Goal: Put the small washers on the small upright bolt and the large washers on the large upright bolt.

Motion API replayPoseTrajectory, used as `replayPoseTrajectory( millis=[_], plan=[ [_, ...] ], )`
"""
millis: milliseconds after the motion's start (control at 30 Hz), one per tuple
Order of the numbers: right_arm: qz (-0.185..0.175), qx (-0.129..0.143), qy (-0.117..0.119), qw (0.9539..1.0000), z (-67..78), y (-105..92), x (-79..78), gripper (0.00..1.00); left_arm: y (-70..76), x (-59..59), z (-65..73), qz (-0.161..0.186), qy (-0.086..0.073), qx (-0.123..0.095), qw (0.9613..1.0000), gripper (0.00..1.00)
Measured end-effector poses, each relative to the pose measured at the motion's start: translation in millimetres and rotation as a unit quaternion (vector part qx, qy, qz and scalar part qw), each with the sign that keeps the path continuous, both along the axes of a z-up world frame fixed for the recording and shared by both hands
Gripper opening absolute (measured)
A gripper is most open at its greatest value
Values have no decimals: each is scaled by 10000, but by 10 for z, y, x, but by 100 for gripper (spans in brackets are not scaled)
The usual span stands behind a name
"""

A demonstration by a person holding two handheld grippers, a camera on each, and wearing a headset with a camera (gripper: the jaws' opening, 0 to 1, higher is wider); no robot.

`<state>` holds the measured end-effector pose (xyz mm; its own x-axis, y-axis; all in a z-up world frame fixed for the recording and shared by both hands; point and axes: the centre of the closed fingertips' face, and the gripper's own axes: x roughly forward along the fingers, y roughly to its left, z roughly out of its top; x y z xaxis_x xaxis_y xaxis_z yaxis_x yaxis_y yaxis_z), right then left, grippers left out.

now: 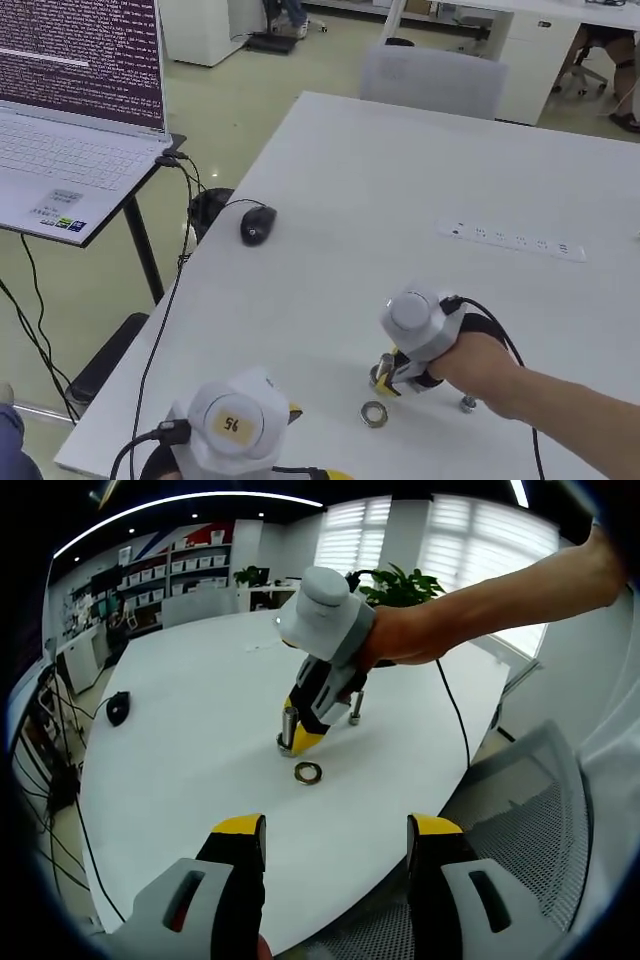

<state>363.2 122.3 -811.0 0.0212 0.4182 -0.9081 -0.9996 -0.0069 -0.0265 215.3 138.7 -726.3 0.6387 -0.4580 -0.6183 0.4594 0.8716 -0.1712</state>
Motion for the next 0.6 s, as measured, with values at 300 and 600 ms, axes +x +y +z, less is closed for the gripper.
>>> replayPoseTrajectory(
  millis=[300,600],
  plan=[
    [-144,97,16,9998,18,-65,-17,25,-22,15,31,-38,-16,47,10000,56],
    [-349,98,97,9993,-23,-341,-140,26,-45,22,30,-46,-32,59,10000,56]
  ],
)
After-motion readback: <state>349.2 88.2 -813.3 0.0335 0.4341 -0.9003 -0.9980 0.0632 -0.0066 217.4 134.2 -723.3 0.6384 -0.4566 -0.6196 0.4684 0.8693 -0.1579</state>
